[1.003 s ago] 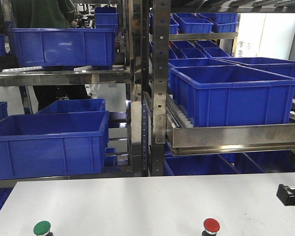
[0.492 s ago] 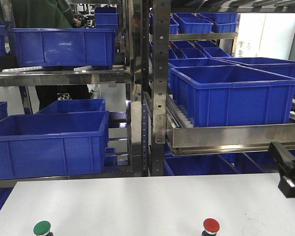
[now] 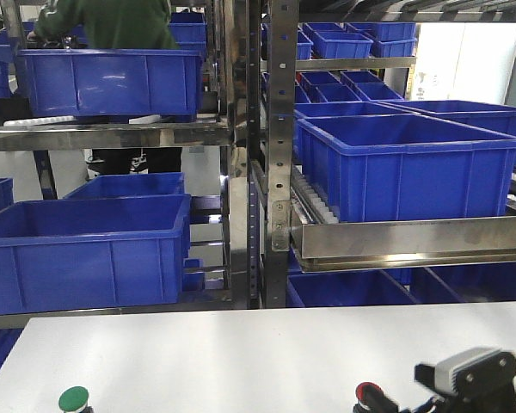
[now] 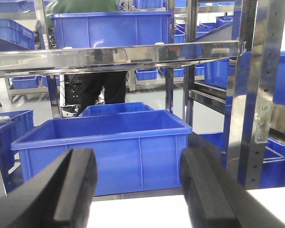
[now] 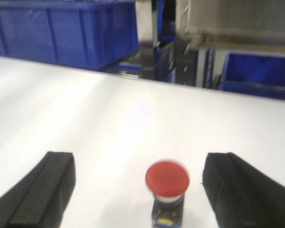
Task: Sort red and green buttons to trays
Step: 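Lower the right gripper onto the red-capped button switch and grasp it, then lower the left gripper onto the green-capped button switch and grasp it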
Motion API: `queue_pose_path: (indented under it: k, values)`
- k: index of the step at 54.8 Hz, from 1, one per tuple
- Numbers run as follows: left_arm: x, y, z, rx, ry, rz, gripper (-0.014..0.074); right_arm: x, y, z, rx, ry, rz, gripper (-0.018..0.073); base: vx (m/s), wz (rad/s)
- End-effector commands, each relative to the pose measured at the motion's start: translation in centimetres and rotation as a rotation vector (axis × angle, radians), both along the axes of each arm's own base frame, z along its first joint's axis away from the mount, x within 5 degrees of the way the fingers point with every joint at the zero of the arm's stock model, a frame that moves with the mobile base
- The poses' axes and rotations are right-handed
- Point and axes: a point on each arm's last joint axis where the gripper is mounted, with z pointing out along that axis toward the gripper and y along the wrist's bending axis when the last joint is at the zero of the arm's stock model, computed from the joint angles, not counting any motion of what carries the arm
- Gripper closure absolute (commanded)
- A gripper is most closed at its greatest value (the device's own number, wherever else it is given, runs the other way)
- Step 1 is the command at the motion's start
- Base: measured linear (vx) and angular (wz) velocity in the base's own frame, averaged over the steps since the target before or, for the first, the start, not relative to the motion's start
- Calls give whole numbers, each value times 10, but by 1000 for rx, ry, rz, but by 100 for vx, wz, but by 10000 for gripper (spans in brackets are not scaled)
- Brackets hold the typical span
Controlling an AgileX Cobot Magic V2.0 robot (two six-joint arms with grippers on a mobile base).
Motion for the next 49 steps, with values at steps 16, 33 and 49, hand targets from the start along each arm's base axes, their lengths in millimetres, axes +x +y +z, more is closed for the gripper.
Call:
queue_pose_path:
  k: [16, 33, 49]
  values:
    - [0, -1, 22, -16, -127, -12, 82, 26, 2, -47, 43, -151, -10, -26, 0, 0]
    - [0, -1, 22, -13, -127, -12, 82, 71, 8, -76, 48, -178, 27, -9, 0, 0]
    - [0, -1, 21, -13, -124, -12, 82, 84, 10, -82, 55, -194, 49, 479, 0, 0]
